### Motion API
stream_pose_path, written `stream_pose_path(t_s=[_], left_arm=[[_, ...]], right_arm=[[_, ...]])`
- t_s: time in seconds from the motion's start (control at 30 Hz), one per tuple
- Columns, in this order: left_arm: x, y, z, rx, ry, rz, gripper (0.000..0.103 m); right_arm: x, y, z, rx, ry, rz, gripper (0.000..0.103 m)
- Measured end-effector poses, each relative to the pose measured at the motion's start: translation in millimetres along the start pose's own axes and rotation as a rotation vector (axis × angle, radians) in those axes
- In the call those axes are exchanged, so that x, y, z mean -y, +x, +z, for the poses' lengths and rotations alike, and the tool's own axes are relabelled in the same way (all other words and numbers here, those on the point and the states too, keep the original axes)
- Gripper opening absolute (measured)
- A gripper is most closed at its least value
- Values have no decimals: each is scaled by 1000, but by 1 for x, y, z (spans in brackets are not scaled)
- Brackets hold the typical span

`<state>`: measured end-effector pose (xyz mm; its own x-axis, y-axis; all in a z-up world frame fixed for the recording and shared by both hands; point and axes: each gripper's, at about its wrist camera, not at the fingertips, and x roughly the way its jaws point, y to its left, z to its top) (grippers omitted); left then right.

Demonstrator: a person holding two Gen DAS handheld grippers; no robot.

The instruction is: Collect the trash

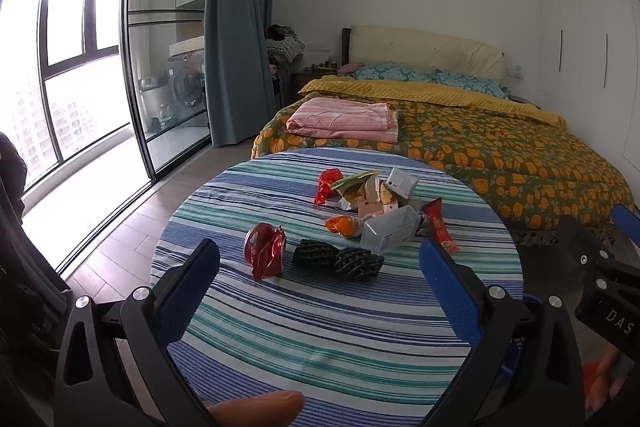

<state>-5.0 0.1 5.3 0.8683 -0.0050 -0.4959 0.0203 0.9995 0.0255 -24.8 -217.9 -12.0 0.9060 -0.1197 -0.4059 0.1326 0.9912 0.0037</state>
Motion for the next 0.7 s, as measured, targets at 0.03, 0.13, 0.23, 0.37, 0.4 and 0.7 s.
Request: stream_pose_path(t_s=[0.03, 0.13, 0.23, 0.37, 0.4, 0.7], left_arm=[[-1, 0, 0, 0, -3, 1, 99], [-6, 0, -2, 6, -9, 5, 99], [-9, -1, -2, 8, -15, 7, 99], [-12, 0, -3, 6, -20, 12, 99], [-12, 1, -3, 4, -21, 13, 99], [-14, 3, -5, -2, -27, 9, 99]], right_arm=[[0, 0, 0, 2, 1, 0, 98], [0, -2, 2, 9, 3, 2, 98], [1, -3, 3, 11, 3, 4, 98], [0, -3, 3, 10, 3, 3, 98], [0, -3, 3, 10, 2, 2, 98], [1, -5, 5, 17, 4, -3, 98]])
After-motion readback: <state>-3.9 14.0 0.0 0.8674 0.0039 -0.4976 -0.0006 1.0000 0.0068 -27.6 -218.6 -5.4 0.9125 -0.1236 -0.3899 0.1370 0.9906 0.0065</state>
